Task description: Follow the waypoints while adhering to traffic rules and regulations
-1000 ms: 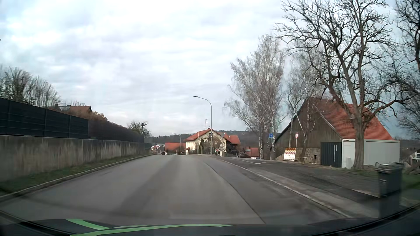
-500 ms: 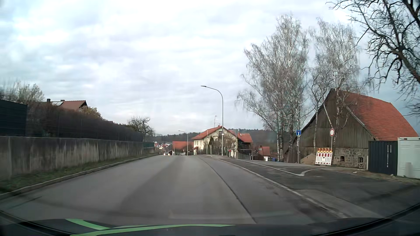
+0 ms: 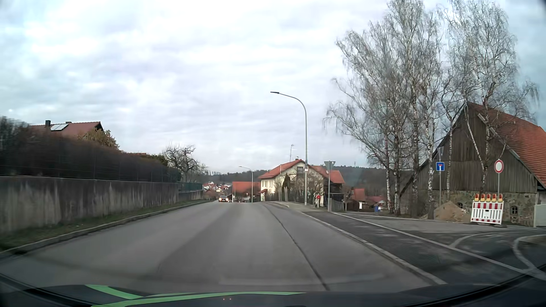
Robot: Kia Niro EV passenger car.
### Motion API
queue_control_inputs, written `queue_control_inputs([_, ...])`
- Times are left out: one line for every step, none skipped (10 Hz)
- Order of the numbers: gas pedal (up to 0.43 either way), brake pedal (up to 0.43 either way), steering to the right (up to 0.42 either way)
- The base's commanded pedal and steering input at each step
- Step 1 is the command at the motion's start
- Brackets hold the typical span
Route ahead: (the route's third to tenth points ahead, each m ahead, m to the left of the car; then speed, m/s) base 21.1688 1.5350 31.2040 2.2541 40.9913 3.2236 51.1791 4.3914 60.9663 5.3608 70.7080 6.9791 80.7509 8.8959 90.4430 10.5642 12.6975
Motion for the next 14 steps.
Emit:
queue_control_inputs([0.000,0.000,-0.013])
queue_control_inputs([0.000,0.000,-0.013])
queue_control_inputs([0.000,0.000,-0.013])
queue_control_inputs([0.000,0.000,-0.014])
queue_control_inputs([0.000,0.000,-0.017])
queue_control_inputs([0.000,0.000,-0.018])
queue_control_inputs([0.000,0.000,-0.018])
queue_control_inputs([0.000,0.000,-0.018])
queue_control_inputs([0.000,0.000,-0.016])
queue_control_inputs([0.000,0.000,-0.015])
queue_control_inputs([0.000,0.000,-0.015])
queue_control_inputs([0.000,0.000,-0.014])
queue_control_inputs([0.000,0.000,-0.012])
queue_control_inputs([0.000,0.000,-0.012])
